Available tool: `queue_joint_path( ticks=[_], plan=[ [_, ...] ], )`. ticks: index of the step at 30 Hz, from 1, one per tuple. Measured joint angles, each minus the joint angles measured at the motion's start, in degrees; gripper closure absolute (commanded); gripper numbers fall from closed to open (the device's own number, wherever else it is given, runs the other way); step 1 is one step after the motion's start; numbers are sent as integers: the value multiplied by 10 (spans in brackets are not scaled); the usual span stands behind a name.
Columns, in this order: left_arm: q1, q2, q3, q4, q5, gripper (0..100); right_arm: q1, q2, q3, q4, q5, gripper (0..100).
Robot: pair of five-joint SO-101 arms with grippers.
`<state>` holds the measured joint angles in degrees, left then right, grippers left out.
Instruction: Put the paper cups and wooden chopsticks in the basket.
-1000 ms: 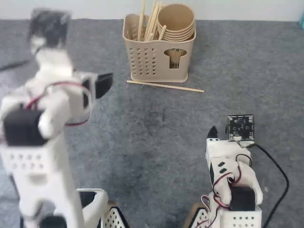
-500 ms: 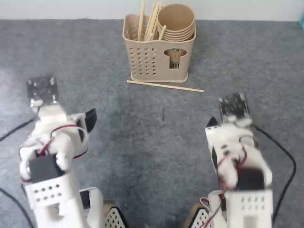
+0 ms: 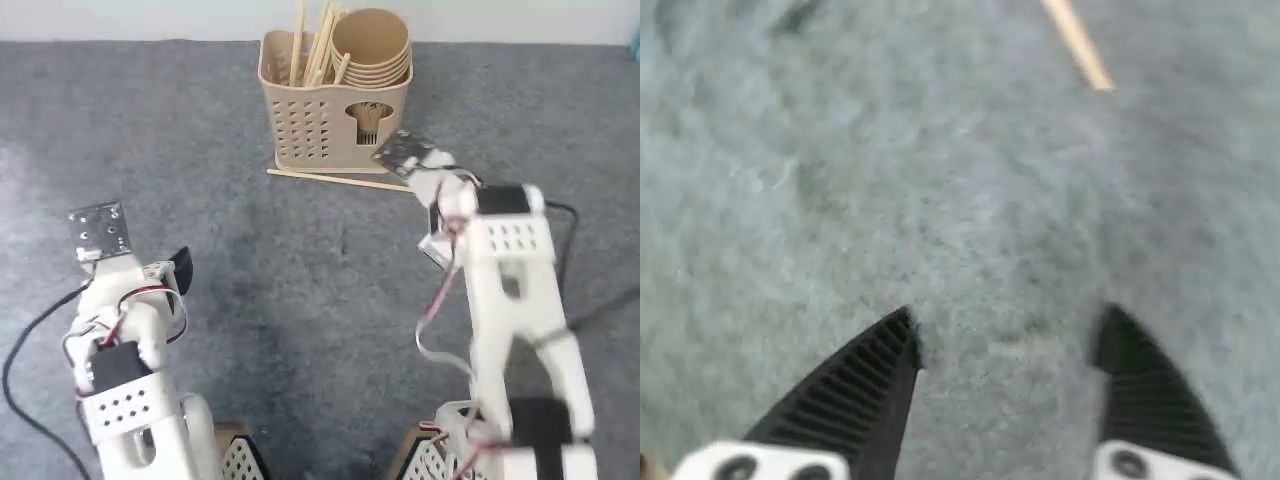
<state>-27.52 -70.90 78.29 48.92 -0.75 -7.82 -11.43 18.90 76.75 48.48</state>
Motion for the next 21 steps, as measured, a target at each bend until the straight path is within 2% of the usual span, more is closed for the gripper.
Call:
queue_joint_path(
  ticks=[5,11,21],
  plan=[
    [0,0,76,-128,-4,710,-25,159,-104,21,123,659],
    [0,0,80,-152,-4,710,-35,333,-229,26,265,660],
    [0,0,94,-181,-6,710,-33,544,-476,66,291,660]
  ],
)
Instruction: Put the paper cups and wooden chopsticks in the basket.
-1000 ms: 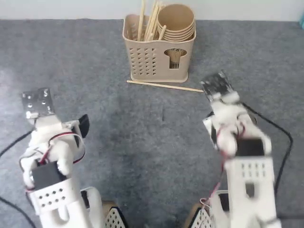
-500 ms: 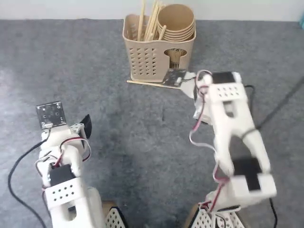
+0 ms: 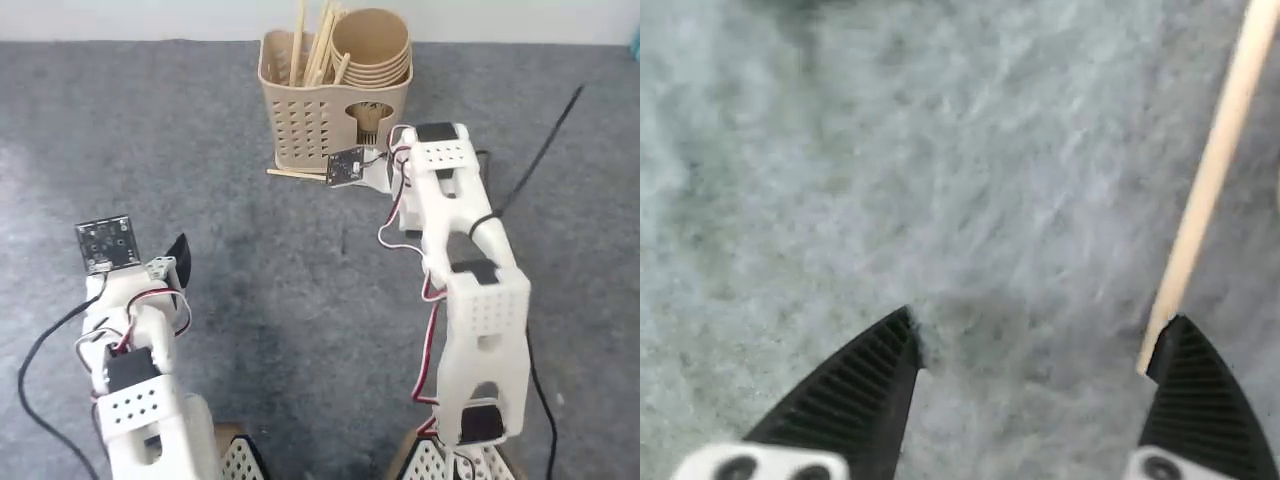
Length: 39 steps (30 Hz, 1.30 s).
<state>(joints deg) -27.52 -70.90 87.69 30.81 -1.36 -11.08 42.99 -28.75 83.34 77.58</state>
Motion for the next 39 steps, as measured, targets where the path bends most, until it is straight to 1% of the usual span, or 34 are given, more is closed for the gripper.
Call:
queue_joint_path(
  ticks=[5,12,14,19,21,23,27,37,39],
  plan=[
    [0,0,0,0,0,710,5,67,-70,8,0,660],
    [0,0,0,0,0,710,10,103,-110,15,1,664],
    [0,0,0,0,0,710,10,103,-110,15,1,711],
    [0,0,0,0,0,710,10,110,-130,10,0,937],
    [0,0,0,0,0,710,12,108,-131,8,0,996],
    [0,0,0,0,0,710,15,108,-131,7,0,979],
    [0,0,0,0,0,710,16,112,-131,19,0,991],
    [0,0,0,0,0,710,15,86,-120,161,-1,990],
    [0,0,0,0,0,710,15,67,-119,168,-1,990]
  ],
)
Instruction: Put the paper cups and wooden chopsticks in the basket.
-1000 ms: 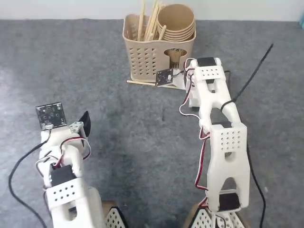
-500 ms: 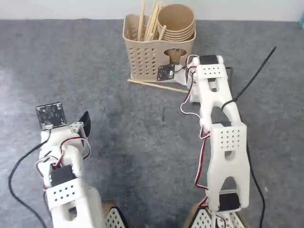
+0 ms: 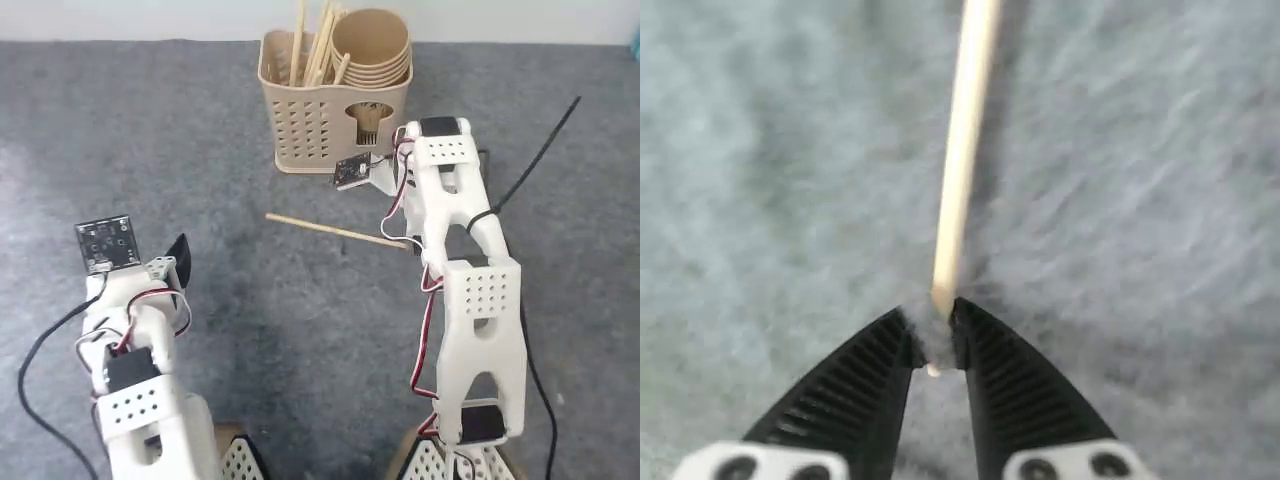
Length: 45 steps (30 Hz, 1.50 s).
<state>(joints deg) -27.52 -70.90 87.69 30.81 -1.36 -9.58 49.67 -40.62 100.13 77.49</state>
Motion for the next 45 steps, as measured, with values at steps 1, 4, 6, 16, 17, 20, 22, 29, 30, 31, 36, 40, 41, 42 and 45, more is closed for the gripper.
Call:
queue_joint_path(
  ticks=[1,4,6,16,17,20,22,29,30,31,36,40,41,42,45],
  plan=[
    [0,0,0,0,0,710,1,-11,5,1,0,990],
    [0,0,0,0,0,710,2,-52,33,1,4,990],
    [0,0,0,0,0,710,5,-82,60,2,5,990],
    [0,0,0,0,0,710,13,-380,322,2,21,990],
    [0,0,0,0,0,710,11,-415,344,1,20,990],
    [4,0,0,0,0,710,0,-513,392,-18,-6,990],
    [4,0,0,0,0,710,0,-559,422,-49,-22,990],
    [4,0,0,0,0,710,3,-585,571,-171,-7,987],
    [4,0,0,0,0,710,7,-578,588,-193,-5,986],
    [4,0,0,0,0,710,11,-566,605,-218,-5,980],
    [4,0,0,0,0,710,45,-484,627,-323,-3,810],
    [4,0,0,0,0,710,57,-424,600,-309,-16,706],
    [4,0,0,0,0,710,57,-414,585,-300,-24,708],
    [4,0,0,0,0,710,57,-406,568,-294,-33,715],
    [4,0,0,0,0,710,45,-391,520,-271,-53,749]
  ],
)
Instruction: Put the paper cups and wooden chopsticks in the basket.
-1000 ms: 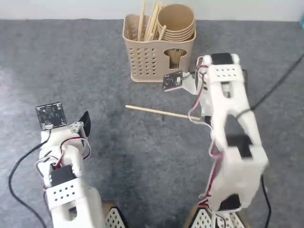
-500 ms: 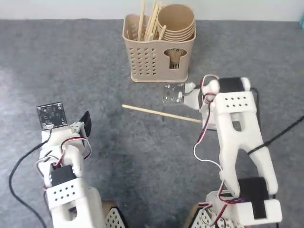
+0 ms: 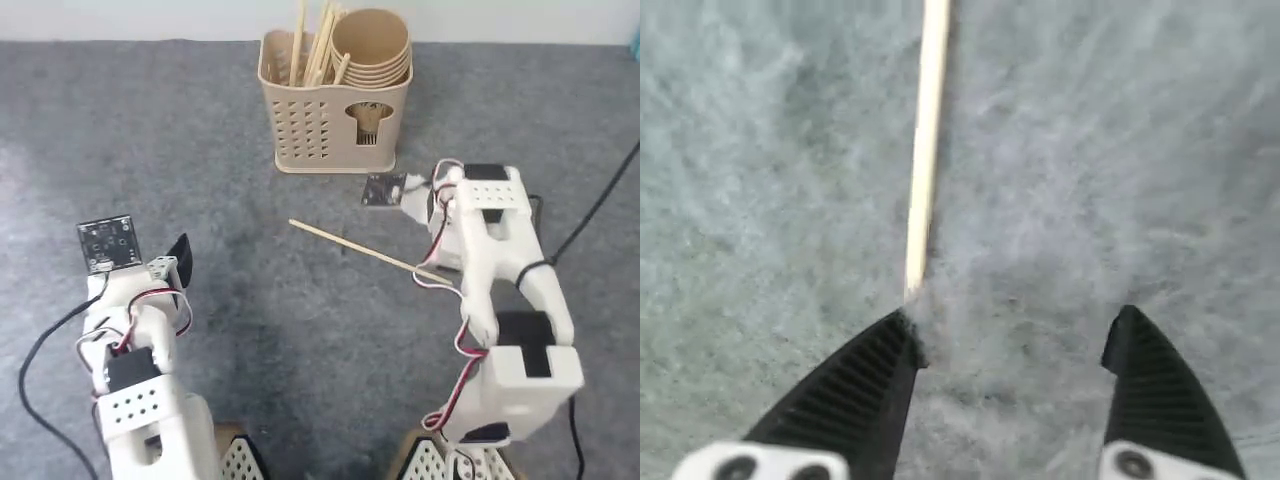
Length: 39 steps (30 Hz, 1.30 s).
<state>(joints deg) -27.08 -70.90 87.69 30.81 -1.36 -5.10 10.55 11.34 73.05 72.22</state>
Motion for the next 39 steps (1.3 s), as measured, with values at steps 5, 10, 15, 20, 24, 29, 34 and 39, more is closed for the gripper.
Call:
queue_joint_path(
  ticks=[5,10,15,20,24,29,34,39],
  plan=[
    [0,0,0,0,0,710,-67,2,-40,13,-77,838],
    [0,0,0,0,0,710,-165,2,-46,6,-191,854],
    [0,0,0,0,0,710,-215,21,-47,-43,-256,854],
    [0,0,0,0,0,710,-236,86,-47,-81,-263,854],
    [0,0,0,0,0,710,-241,131,-47,-121,-264,856],
    [0,0,0,0,0,710,-240,139,-52,-136,-265,860],
    [0,0,0,0,0,710,-240,141,-68,-134,-265,969],
    [0,0,0,0,0,710,-240,142,-100,-102,-264,986]
  ],
)
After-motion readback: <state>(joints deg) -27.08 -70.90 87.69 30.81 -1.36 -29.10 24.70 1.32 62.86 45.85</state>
